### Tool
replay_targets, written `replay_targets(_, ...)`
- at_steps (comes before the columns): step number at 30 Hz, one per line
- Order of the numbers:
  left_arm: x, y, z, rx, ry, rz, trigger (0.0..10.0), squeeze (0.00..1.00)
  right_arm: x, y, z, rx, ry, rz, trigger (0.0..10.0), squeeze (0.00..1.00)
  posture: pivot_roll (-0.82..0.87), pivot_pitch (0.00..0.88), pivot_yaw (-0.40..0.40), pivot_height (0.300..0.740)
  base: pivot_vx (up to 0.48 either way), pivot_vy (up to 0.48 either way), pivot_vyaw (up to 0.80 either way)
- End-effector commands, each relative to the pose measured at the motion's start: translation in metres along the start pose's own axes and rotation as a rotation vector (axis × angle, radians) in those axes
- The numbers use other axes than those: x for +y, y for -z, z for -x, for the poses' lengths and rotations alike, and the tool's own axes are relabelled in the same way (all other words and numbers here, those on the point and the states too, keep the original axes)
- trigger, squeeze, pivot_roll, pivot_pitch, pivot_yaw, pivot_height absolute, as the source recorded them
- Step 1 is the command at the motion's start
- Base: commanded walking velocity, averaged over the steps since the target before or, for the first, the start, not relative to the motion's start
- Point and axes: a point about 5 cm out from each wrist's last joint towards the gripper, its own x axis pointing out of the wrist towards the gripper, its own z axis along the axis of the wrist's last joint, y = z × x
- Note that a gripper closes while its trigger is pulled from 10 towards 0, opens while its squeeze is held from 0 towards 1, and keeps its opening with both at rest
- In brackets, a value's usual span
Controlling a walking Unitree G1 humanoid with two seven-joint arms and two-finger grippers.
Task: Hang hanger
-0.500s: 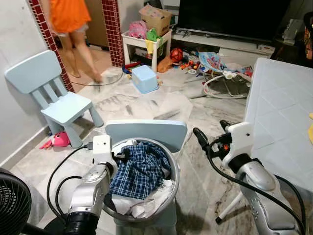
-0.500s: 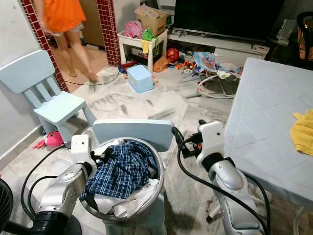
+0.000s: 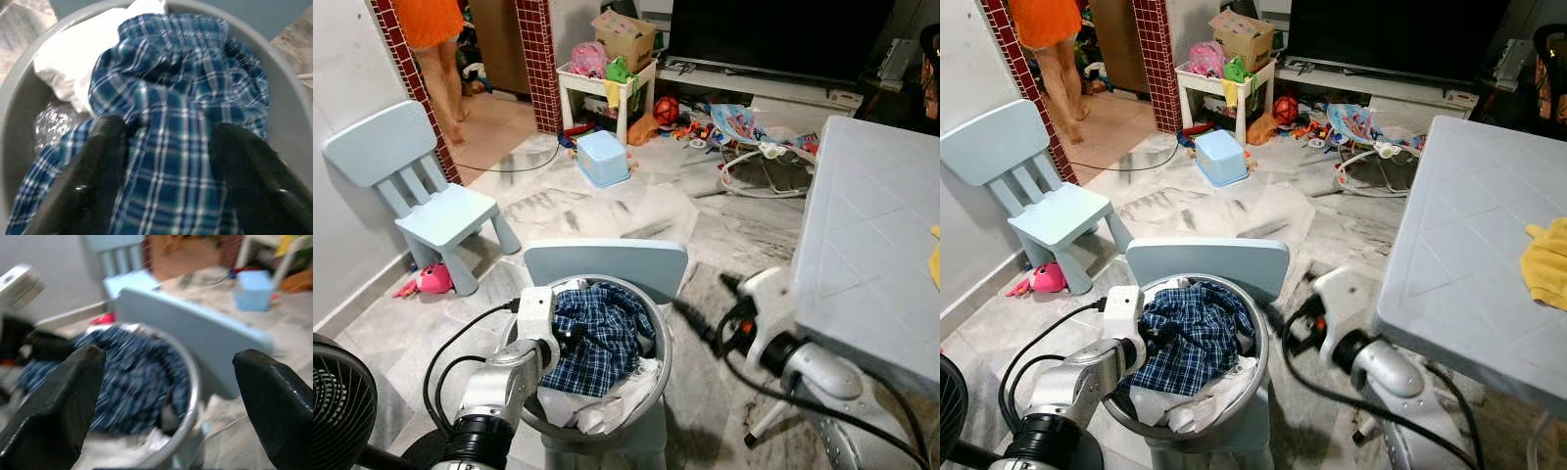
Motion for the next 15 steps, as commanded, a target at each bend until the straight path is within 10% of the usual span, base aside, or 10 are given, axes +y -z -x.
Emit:
replay_targets(1,0.007,0.002,0.002,0.013,-0.018,0.008,0.0,0.00,0.006,-0.006,0.001,-0.010,-0.047,0.029,10.0,0.00,-0.17,0.000,-0.007,0.740,0.000,0.000,0.00)
replay_targets(15,0.019,0.005,0.009,0.004,-0.043,0.000,0.0,0.00,0.001,-0.009,-0.003,-0.011,-0.026,0.033,10.0,0.00,-0.15,0.000,-0.006,0.740,0.000,0.000,0.00)
